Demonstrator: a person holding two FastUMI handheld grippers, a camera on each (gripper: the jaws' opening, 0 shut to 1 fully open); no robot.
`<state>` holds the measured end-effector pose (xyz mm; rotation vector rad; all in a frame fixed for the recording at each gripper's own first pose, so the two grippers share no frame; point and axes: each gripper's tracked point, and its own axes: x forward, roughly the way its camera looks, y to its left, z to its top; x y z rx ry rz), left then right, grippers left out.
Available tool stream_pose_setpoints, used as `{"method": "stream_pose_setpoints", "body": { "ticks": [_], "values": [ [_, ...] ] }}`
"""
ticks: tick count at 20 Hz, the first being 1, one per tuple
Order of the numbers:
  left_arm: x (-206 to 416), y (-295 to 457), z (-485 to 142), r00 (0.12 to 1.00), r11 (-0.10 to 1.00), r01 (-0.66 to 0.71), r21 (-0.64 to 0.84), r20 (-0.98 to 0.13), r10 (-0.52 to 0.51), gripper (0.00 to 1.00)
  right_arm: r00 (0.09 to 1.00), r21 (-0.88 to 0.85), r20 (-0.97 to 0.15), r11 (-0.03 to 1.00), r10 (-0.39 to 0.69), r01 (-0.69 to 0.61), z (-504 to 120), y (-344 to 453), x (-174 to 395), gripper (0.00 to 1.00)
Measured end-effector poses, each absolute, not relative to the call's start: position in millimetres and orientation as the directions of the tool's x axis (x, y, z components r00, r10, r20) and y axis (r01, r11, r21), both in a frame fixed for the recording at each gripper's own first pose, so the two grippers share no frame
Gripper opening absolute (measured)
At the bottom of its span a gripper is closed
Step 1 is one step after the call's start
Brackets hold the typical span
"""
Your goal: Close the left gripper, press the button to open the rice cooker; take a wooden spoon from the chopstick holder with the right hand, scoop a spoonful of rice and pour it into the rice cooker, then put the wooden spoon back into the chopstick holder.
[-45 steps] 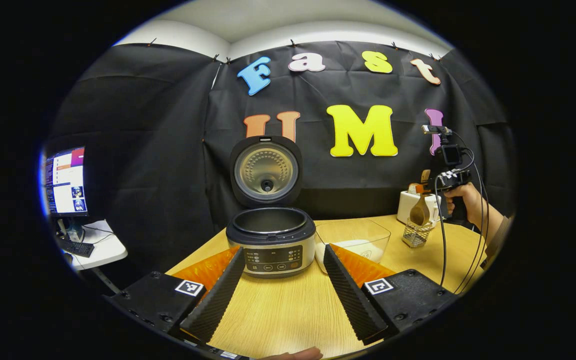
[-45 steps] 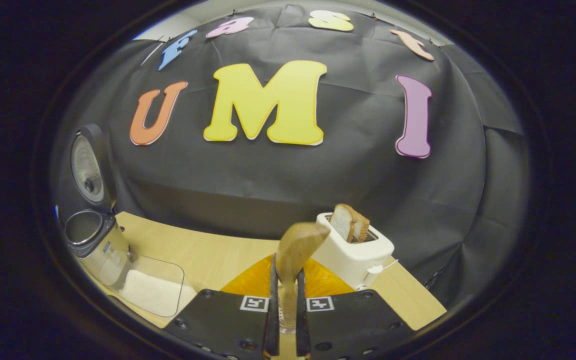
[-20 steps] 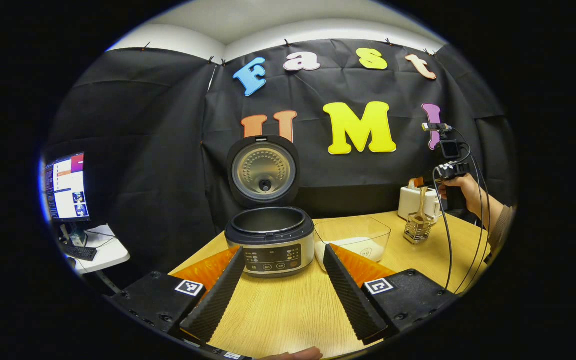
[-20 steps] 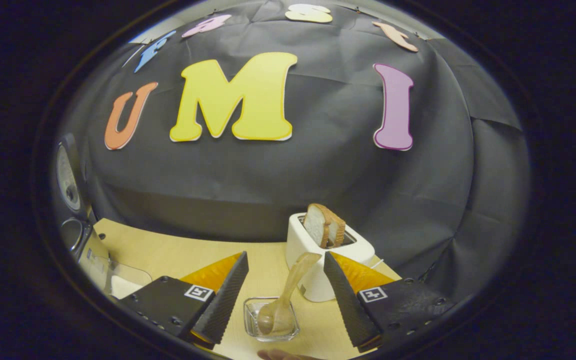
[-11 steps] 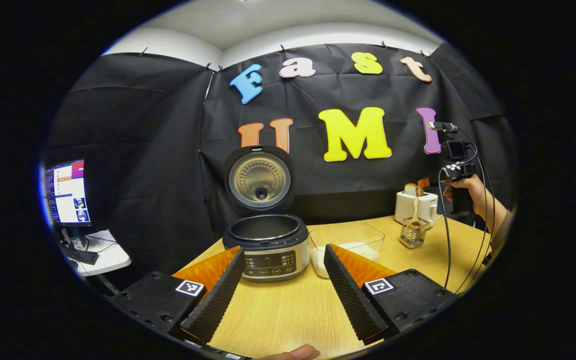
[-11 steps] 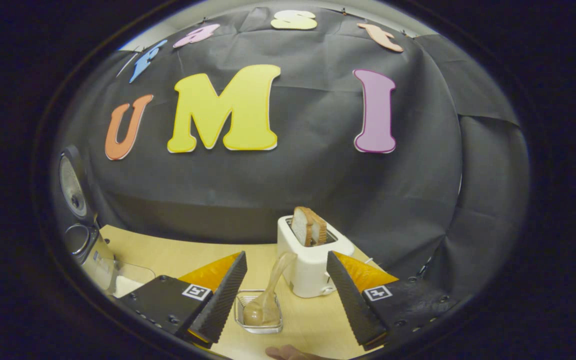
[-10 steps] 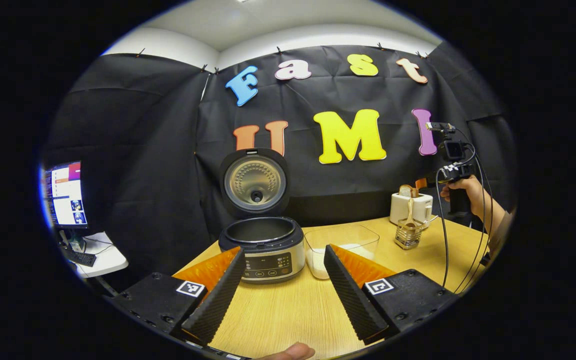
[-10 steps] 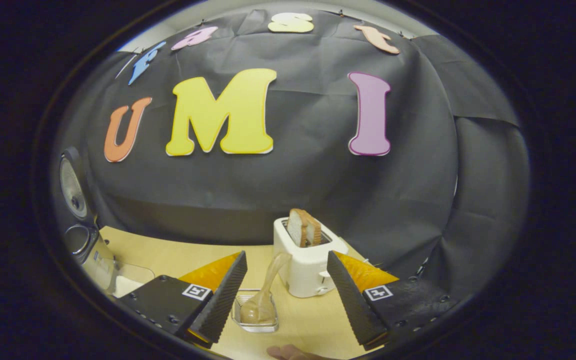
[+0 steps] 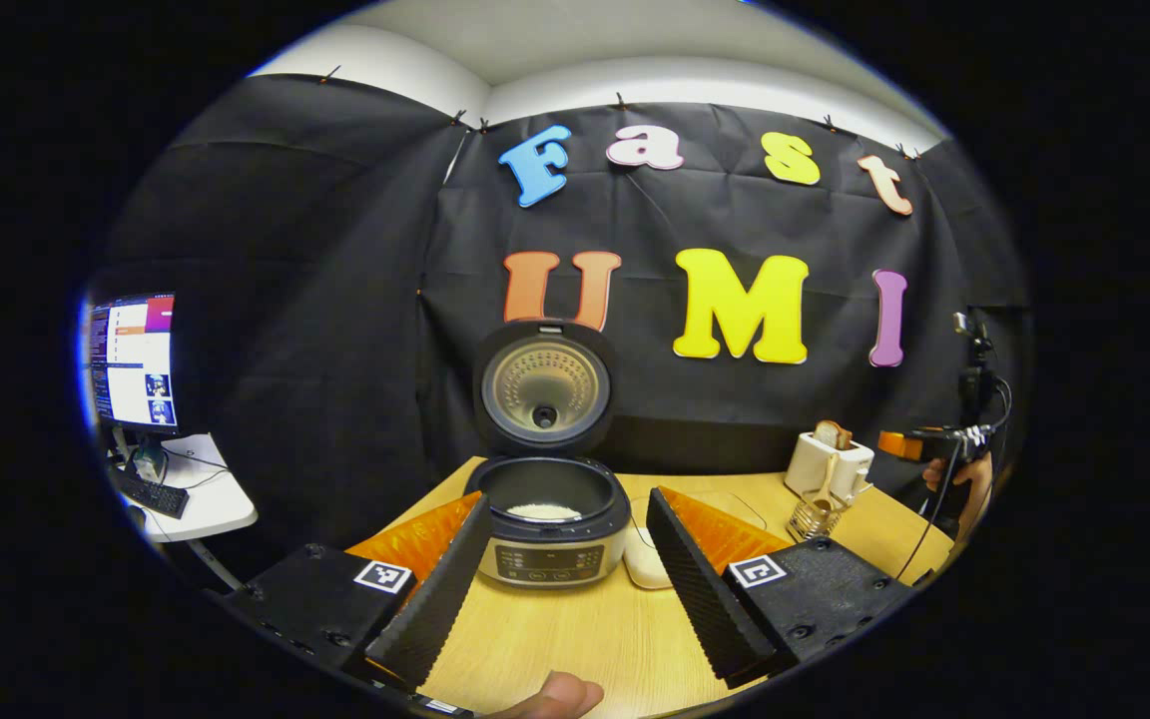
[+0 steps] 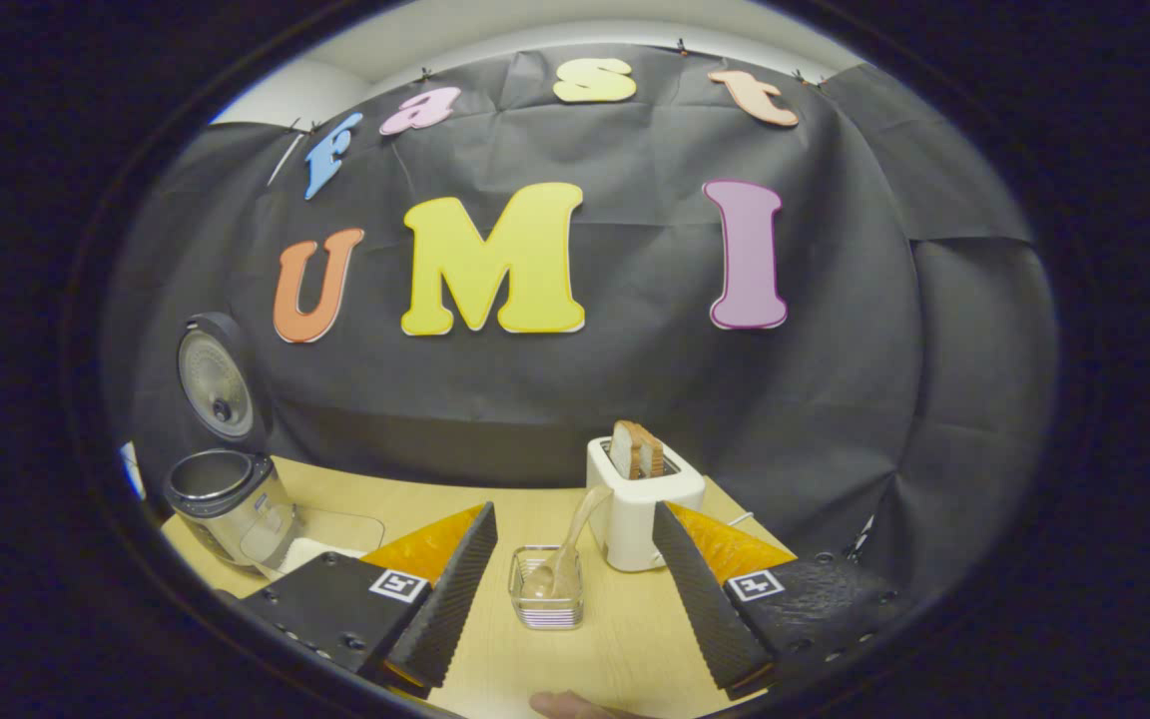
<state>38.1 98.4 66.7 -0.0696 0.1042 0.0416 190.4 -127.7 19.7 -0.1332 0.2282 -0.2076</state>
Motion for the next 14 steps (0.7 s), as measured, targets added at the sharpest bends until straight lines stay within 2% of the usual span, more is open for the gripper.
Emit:
{"method": "stream_pose_setpoints", "body": {
  "ticks": [5,9,11,14],
  "values": [
    [74,140,111,0.991,0.991,-0.119,-0.066,-0.063,0.115,1.0,0.983,-0.163,-0.115,0.979,-0.142,0.123,35,-91,141,0.94],
    [106,136,137,0.993,0.993,-0.094,-0.07,-0.072,0.089,0.99,0.996,-0.189,-0.053,0.98,-0.07,0.059,46,-77,101,0.95],
    [125,135,153,0.993,0.994,-0.099,-0.054,-0.063,0.095,0.99,0.996,-0.189,-0.055,0.98,-0.069,0.057,42,-80,87,0.95],
    [156,126,189,0.996,0.995,-0.091,-0.033,0.009,0.091,0.99,0.996,-0.165,-0.055,0.985,-0.067,0.058,27,-84,74,0.95]
  ]
}}
